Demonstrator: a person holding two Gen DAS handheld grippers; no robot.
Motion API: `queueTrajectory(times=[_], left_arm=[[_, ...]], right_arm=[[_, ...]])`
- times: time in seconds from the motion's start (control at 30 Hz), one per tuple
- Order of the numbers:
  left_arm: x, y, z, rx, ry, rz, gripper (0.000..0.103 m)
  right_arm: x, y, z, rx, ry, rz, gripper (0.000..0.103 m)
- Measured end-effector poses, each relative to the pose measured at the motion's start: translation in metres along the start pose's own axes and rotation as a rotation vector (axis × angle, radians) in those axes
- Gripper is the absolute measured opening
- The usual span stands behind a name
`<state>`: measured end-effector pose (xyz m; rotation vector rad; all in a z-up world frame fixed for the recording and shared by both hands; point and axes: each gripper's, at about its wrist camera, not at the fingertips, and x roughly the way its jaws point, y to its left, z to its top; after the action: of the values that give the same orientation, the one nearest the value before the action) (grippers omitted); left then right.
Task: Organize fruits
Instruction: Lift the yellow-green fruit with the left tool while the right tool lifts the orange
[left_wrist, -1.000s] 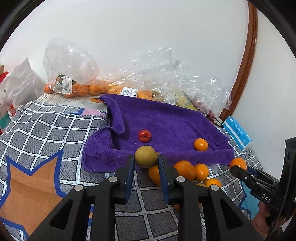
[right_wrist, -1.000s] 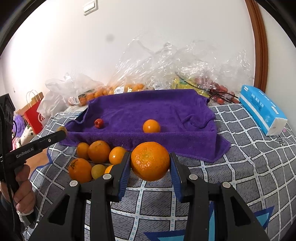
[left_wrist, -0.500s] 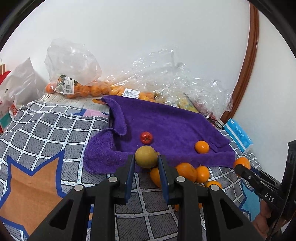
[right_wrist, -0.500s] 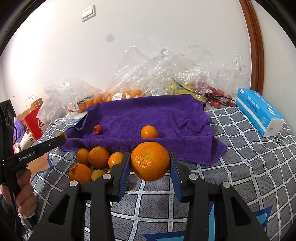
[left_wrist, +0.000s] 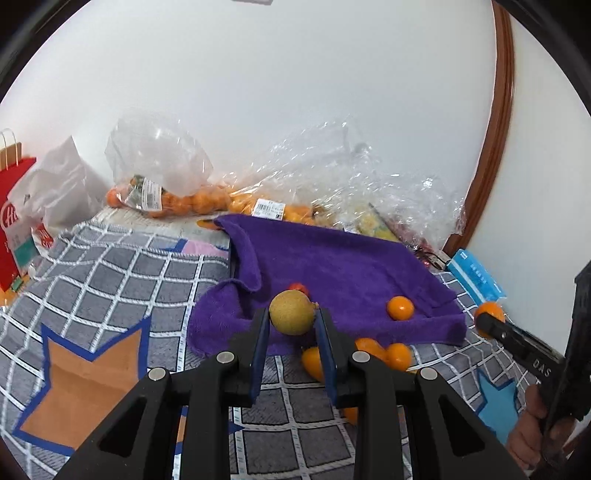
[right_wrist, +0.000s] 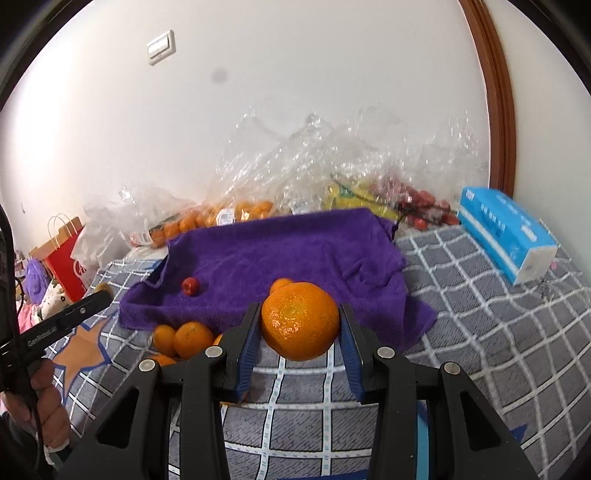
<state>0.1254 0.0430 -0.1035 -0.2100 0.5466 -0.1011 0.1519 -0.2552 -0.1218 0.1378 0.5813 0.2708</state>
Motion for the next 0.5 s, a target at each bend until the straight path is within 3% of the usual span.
queueTrajectory(times=[0.23, 0.5], left_arm=[[0.001, -0.018, 0.027, 0.036, 0.018, -0.016, 0.025], [0.045, -0.022, 0.039, 0.012, 0.032, -0.001, 0.025]], right_arm=[[-0.007, 0.004, 0.033, -0.041, -0.050, -0.010, 0.041], [0.023, 0.008, 0.045, -0.056, -0.039, 0.019, 0.041]])
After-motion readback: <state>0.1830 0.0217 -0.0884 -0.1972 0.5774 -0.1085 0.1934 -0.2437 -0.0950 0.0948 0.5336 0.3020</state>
